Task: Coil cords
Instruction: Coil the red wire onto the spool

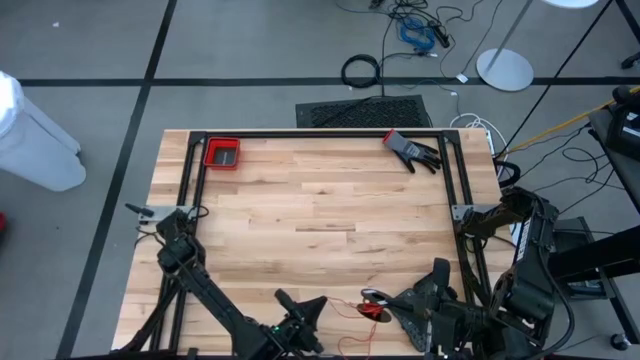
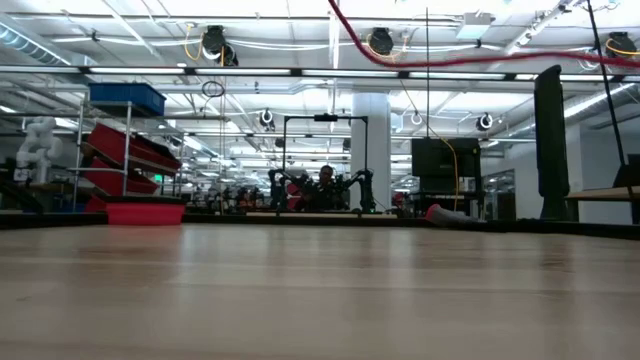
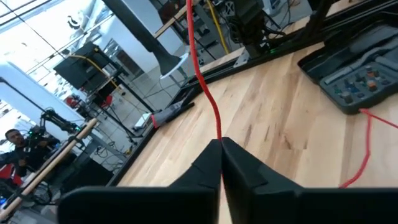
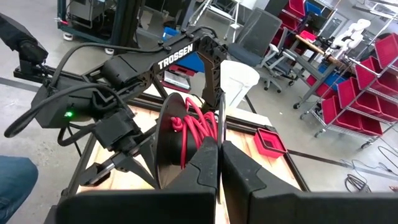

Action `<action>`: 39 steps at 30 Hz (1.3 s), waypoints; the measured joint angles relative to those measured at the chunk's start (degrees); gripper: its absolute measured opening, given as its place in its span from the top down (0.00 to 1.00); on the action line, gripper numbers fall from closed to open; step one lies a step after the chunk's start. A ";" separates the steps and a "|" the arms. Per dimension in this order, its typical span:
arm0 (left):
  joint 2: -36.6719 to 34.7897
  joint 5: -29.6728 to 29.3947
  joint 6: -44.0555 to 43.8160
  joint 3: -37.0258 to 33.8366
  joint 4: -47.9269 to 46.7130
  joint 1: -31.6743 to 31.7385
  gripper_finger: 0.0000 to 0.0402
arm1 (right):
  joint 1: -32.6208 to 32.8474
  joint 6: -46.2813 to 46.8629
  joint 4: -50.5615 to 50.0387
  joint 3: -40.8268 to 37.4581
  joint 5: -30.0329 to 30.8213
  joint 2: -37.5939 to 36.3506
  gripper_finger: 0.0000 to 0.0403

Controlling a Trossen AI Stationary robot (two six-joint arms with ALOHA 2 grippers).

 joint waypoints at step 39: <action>0.08 1.80 -1.44 0.00 -0.01 0.75 0.81 | 0.00 0.02 0.02 0.09 -0.02 0.00 1.00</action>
